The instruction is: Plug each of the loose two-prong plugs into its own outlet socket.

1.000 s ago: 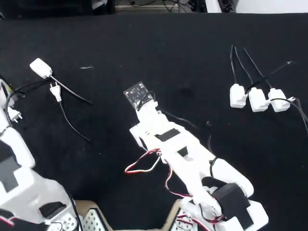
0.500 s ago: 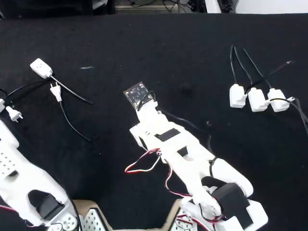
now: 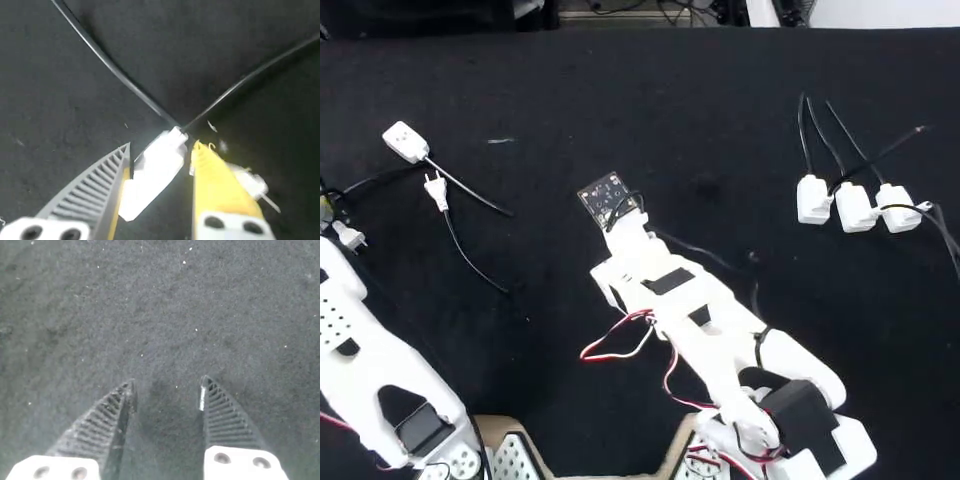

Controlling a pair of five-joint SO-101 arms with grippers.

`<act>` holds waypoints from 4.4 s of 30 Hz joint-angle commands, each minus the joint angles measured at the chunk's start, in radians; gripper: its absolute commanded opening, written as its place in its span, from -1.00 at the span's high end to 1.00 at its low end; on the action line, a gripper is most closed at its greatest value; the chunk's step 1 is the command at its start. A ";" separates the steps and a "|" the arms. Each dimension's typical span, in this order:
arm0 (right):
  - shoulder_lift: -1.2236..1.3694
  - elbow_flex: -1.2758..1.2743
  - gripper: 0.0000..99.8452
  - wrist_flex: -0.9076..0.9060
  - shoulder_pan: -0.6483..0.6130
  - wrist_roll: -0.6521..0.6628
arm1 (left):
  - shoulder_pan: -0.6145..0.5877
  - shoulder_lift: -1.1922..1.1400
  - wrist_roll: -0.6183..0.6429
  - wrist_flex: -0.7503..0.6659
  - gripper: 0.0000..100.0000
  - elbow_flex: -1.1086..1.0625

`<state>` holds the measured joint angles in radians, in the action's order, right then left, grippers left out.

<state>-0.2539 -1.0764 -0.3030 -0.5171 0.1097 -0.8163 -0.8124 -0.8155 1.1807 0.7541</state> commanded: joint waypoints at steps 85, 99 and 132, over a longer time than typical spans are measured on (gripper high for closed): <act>-0.157 0.004 0.61 -0.052 0.206 -0.157 | 0.774 1.372 0.586 0.000 0.64 -1.521; -0.157 0.002 0.61 -0.052 0.207 -0.153 | 0.639 1.382 0.582 -0.364 0.64 -1.698; -0.157 0.004 0.61 -0.052 0.212 -0.158 | 1.047 1.573 0.588 -0.077 0.64 -1.567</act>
<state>-0.3721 -1.0856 -0.3552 -0.3253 -0.0391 0.3053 0.6544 -0.2186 1.0226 -0.9689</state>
